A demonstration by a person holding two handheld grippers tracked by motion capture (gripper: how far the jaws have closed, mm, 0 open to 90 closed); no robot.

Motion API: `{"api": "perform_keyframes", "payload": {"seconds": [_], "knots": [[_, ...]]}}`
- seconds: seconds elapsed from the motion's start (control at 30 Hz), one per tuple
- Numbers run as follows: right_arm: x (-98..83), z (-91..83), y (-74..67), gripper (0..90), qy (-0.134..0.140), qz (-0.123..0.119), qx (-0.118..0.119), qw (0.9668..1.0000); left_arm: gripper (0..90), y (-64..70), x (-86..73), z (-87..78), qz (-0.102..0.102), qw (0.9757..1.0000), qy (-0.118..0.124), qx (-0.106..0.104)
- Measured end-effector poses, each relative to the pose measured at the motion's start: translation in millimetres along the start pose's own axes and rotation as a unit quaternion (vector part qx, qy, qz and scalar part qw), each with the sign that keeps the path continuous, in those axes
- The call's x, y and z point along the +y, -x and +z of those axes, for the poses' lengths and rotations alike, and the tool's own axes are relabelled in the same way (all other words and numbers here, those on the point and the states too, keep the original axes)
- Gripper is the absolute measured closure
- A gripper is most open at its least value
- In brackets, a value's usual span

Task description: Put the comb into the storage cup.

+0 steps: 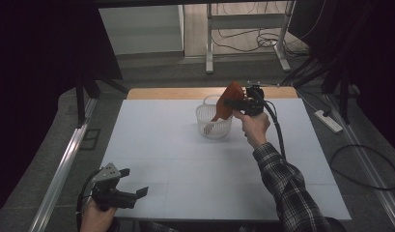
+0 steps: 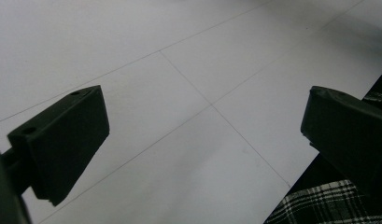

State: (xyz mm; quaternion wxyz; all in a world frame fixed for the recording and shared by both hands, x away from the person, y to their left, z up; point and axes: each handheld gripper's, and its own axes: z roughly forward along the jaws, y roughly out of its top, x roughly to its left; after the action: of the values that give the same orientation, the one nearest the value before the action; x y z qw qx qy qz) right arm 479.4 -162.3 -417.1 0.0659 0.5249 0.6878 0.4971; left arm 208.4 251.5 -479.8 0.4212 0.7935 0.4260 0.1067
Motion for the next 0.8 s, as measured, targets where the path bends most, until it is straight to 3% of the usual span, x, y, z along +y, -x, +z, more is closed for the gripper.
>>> {"api": "perform_keyframes", "payload": {"seconds": [0.47, 0.8], "knots": [[-12.1, 3.7, 14.1, 47.1, 0.007, 0.047, 0.01, 0.9988, 1.4, 0.0, 0.4, 0.7, -0.002, 1.0, -0.002, 0.001], [-14.8, 2.3, 20.4, 41.2, 0.006, 0.05, -0.007, 0.9987, 1.5, -0.4, 0.5, 1.2, -0.003, 1.0, -0.003, 0.001]]}}
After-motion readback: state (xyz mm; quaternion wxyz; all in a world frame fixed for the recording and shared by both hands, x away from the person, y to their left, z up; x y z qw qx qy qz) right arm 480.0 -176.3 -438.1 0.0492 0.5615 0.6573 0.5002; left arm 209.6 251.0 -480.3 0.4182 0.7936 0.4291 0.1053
